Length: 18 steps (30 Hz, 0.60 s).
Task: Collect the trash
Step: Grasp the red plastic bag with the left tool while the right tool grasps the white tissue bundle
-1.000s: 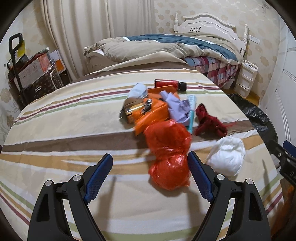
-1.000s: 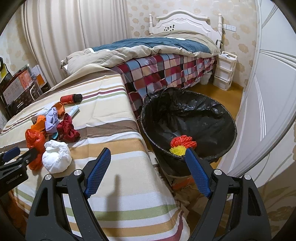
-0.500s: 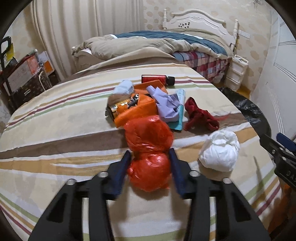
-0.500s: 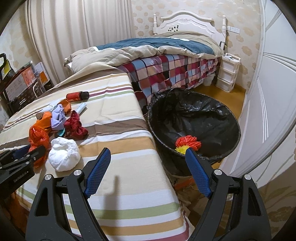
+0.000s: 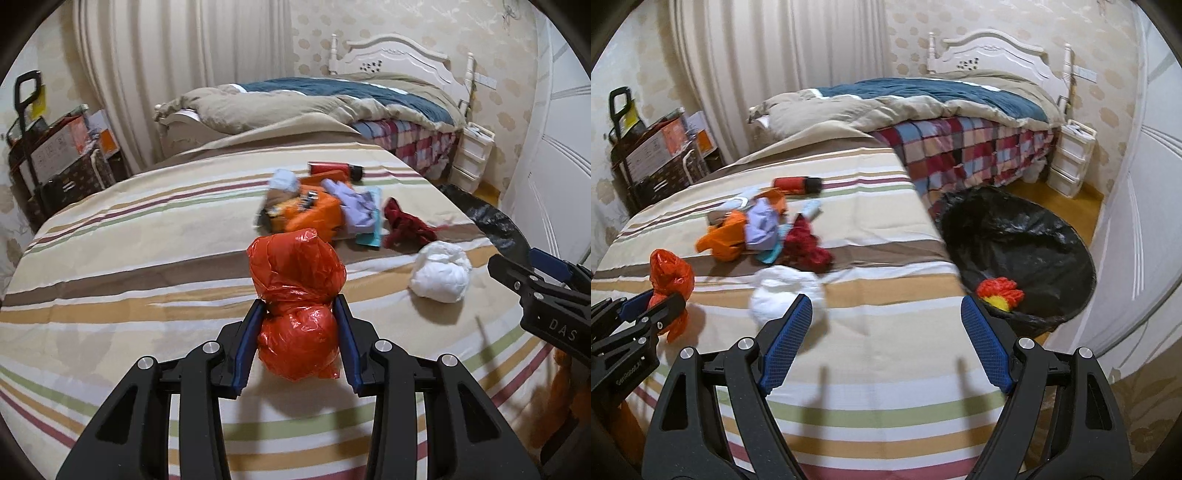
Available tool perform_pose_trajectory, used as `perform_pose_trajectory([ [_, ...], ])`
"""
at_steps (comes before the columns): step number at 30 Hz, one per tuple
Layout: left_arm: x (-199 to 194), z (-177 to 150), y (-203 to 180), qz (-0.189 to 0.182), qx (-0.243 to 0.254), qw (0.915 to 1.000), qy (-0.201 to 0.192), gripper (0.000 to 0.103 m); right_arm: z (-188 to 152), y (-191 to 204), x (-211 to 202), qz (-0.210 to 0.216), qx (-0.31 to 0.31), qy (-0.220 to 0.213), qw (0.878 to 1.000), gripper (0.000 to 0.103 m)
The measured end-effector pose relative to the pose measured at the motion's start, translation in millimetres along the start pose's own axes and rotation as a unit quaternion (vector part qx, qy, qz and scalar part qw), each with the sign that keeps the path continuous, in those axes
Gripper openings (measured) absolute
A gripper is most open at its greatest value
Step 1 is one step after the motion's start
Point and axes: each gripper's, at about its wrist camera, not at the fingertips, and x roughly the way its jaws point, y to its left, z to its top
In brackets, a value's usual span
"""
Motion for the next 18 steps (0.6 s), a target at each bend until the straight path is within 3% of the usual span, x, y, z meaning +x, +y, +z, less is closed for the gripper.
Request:
perform_pose_trajectory([
  [6, -5.8, -0.9, 22.9, 0.032, -0.015, 0.9993, -0.015, 0.04, 1.2, 30.4, 2.4, 0.026, -0.028, 0.006, 0.999, 0.081],
  [15, 1.8, -3.5, 45.1, 0.037, -0.044, 0.9983, -0.005, 0.04, 0.5, 56.6, 23.0, 0.026, -0.054, 0.033, 0.998, 0.081],
  [17, 4.1, -3.9, 45.7, 0.034, -0.045, 0.9984, -0.003, 0.04, -0.5, 59.6, 27.2, 0.024, -0.058, 0.04, 0.997, 0.078],
  [18, 5.5, -4.2, 46.0, 0.034, -0.046, 0.9984, -0.002, 0.04, -1.1, 60.6, 28.3, 0.025, -0.059, 0.043, 0.997, 0.07],
])
